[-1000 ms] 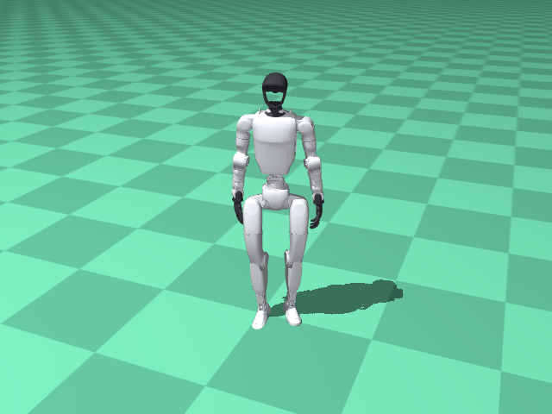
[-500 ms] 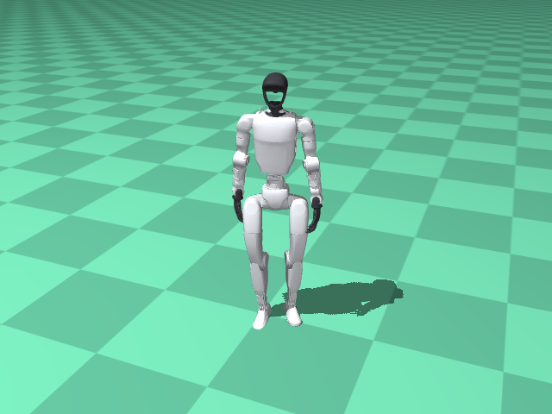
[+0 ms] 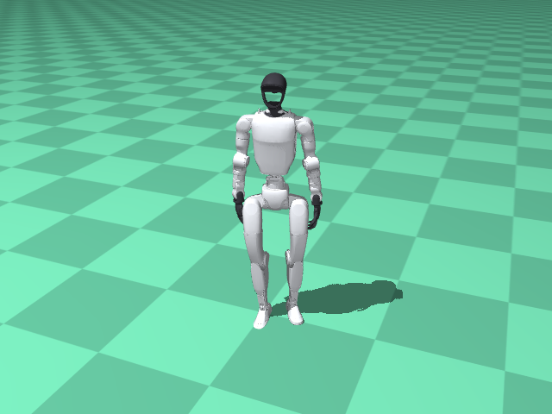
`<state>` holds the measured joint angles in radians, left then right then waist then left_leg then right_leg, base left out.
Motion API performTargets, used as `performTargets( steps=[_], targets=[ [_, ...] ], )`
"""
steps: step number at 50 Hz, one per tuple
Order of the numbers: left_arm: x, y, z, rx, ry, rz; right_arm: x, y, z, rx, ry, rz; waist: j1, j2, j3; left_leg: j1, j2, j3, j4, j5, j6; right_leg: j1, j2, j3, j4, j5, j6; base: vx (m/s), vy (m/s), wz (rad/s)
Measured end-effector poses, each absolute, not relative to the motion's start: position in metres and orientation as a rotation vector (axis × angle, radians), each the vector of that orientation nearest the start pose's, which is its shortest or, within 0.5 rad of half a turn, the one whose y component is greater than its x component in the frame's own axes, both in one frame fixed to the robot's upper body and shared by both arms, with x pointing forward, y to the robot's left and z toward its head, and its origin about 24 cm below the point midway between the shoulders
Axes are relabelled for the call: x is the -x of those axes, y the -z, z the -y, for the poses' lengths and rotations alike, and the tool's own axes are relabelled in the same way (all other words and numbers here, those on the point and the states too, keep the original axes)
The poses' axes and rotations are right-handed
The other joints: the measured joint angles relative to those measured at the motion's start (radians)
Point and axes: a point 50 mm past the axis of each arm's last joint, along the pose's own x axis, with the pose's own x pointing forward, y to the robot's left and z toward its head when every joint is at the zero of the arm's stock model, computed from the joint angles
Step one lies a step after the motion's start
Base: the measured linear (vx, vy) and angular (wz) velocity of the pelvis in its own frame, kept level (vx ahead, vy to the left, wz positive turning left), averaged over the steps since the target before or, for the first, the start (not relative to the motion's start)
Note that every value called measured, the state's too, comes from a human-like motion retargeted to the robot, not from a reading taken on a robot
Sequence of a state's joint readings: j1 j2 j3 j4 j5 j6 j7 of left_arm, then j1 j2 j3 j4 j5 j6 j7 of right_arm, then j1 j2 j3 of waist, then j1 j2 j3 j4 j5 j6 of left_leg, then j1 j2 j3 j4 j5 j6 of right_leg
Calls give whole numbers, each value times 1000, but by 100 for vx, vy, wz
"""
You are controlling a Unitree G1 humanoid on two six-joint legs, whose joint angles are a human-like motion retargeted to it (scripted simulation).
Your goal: Upper body actions
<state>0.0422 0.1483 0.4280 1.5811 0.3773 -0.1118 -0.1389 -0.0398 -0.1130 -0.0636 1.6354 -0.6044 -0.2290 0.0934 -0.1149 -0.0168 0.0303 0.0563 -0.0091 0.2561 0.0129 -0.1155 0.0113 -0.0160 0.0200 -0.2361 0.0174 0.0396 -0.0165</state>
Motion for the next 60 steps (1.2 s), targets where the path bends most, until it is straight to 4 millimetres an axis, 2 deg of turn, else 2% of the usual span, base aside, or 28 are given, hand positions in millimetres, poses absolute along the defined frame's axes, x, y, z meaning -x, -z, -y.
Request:
performTargets(
  steps=[5, 13, 17, 20, 22, 25, 28, 30, 32, 33, 38, 42, 47, 52, 58, 60],
  targets=[
    [-1, 177, -203, 32, -29, -1508, -21, 178, 181, 388, -465, -1405, -2, 2, 2, 5, 1, -12, -7, 1, -2, 5, 1, -10, 1, -6, 1, 0, 0, 0],
    [-15, 177, -204, -11, 17, -1462, -2, 177, 190, 365, -387, -1470, -14, 4, -7, 5, 9, -27, -2, -6, -9, 11, 8, -24, 1, -16, -7, 0, -3, 5],
    [-12, 177, -202, 49, -5, -1473, -6, 176, 192, 344, -352, -1475, -7, 9, -10, 5, 21, -17, 23, -26, -19, 11, 14, -13, 3, -17, -14, -1, -1, -5],
    [2, 178, -198, 147, -61, -1505, -17, 177, 187, 314, -347, -1455, 1, 9, -13, -8, 38, -4, 73, -52, -34, 11, 12, 1, 6, -17, -19, -2, -6, -22],
    [14, 177, -197, 194, -106, -1532, -31, 176, 183, 295, -358, -1424, 7, 7, -7, -26, 50, 4, 126, -70, -42, 13, 10, 9, 7, -17, -22, -3, -7, -21],
    [46, 175, -191, 271, -169, -1616, -59, 175, 172, 278, -408, -1359, 20, 0, 1, -78, 68, 14, 256, -52, -55, 21, -2, 23, 11, -18, -25, -2, -6, -17],
    [76, 170, -185, 331, -180, -1708, -94, 170, 157, 273, -485, -1285, 4, -15, 9, -185, 83, -19, 460, 107, -87, 22, -27, 8, 16, -22, -28, -13, -9, 27],
    [91, 167, -185, 345, -160, -1752, -121, 163, 144, 253, -526, -1211, 4, -32, 21, -305, 92, -44, 645, 240, -83, 21, -48, -1, 21, -25, -29, -19, -11, 39],
    [105, 162, -188, 328, -114, -1797, -148, 155, 134, 219, -558, -1130, 23, -43, 41, -401, 105, -47, 787, 340, -33, 27, -57, -12, 24, -24, -34, -11, -15, 27],
    [112, 160, -189, 318, -90, -1822, -160, 150, 130, 204, -574, -1094, 33, -50, 52, -444, 110, -44, 853, 352, -8, 33, -61, -17, 25, -23, -37, -9, -10, 24],
    [133, 153, -186, 306, -47, -1895, -210, 125, 117, 182, -603, -941, 88, -62, 87, -593, 163, 34, 1088, 209, 55, 40, -77, -26, 33, -24, -54, -10, -3, 10],
    [145, 149, -180, 336, -77, -1928, -231, 112, 112, 177, -626, -873, 99, -66, 90, -670, 124, 21, 1168, 154, 43, 48, -82, -38, 30, -27, -64, 0, 0, 0],
    [145, 150, -179, 350, -89, -1921, -230, 113, 113, 195, -625, -882, 111, -78, 73, -656, 122, 52, 1138, 112, 47, 48, -97, -54, 32, -38, -62, 3, -1, 13],
    [130, 155, -183, 331, -71, -1863, -210, 125, 116, 164, -598, -946, 106, -82, 47, -541, 112, 60, 975, 91, 56, 51, -103, -76, 33, -53, -57, 11, 1, 21],
    [111, 161, -187, 325, -132, -1790, -178, 142, 121, 180, -587, -1035, 96, -59, 13, -288, 2, -73, 548, 158, -37, 58, -74, -79, 33, -71, -52, 13, 4, -3],
    [102, 164, -190, 315, -158, -1754, -169, 145, 122, 189, -592, -1055, 95, -32, 6, -175, 5, -94, 355, 111, -84, 59, -38, -76, 38, -80, -53, 15, 5, -23]
  ],
)
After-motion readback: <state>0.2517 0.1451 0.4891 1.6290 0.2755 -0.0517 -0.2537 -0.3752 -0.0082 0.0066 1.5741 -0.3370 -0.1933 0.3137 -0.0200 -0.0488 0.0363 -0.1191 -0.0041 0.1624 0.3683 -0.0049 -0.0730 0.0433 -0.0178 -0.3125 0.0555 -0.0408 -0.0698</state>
